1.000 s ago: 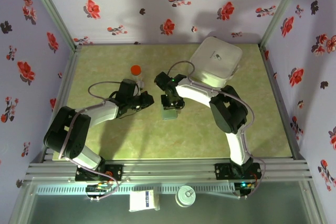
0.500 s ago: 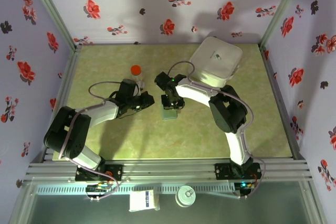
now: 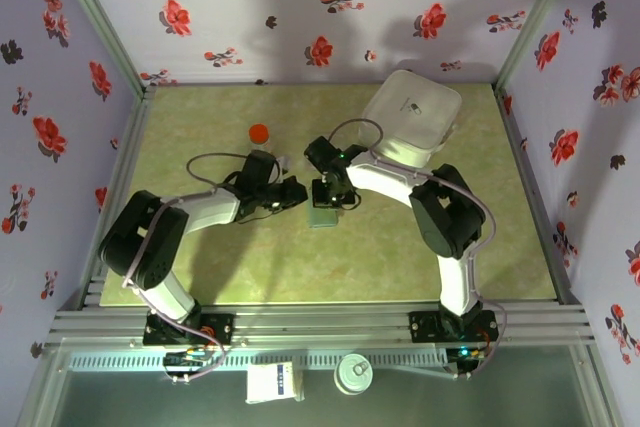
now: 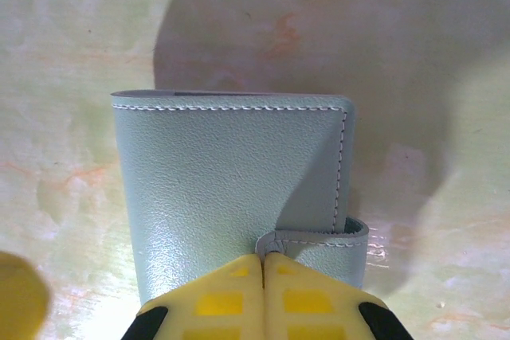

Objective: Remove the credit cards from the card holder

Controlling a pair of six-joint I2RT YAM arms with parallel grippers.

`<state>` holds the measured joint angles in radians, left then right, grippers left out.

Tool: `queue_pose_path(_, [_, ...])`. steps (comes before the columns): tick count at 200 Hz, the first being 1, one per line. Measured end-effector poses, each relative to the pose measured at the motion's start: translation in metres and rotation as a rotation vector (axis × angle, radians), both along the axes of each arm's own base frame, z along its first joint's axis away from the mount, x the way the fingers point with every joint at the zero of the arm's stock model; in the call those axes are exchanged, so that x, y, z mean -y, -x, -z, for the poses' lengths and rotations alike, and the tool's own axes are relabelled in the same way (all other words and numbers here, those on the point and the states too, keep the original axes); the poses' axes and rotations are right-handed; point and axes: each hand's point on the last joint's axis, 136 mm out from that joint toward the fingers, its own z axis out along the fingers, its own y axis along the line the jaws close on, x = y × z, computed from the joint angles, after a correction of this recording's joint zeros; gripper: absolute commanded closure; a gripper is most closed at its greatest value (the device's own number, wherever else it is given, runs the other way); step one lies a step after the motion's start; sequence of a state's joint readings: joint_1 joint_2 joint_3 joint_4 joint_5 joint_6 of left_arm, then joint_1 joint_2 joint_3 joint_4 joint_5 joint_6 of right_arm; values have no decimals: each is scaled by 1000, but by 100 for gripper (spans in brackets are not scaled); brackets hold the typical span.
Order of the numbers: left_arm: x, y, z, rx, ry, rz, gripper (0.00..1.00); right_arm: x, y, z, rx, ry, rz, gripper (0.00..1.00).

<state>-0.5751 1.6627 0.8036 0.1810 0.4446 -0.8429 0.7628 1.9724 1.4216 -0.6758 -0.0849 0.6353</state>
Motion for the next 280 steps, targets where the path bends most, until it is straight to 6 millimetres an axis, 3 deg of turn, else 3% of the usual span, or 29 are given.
queue_pose_path(43, [15,1,13,-32,-13,31,100,-2,1,-2,-2,-50,0,100])
queue_pose_path(94, [12,6,35,-107,-70,31,100,-1,1,-2,2,-45,0,100])
queue_pose_path(198, [10,4,41,-114,-117,46,100,8,0,-1,40,29,-22,100])
queue_pose_path(256, [9,3,45,-111,-128,46,100,25,-2,-6,58,123,-24,100])
queue_pose_path(280, [0,4,55,-133,-165,29,100,43,1,-4,49,204,-15,100])
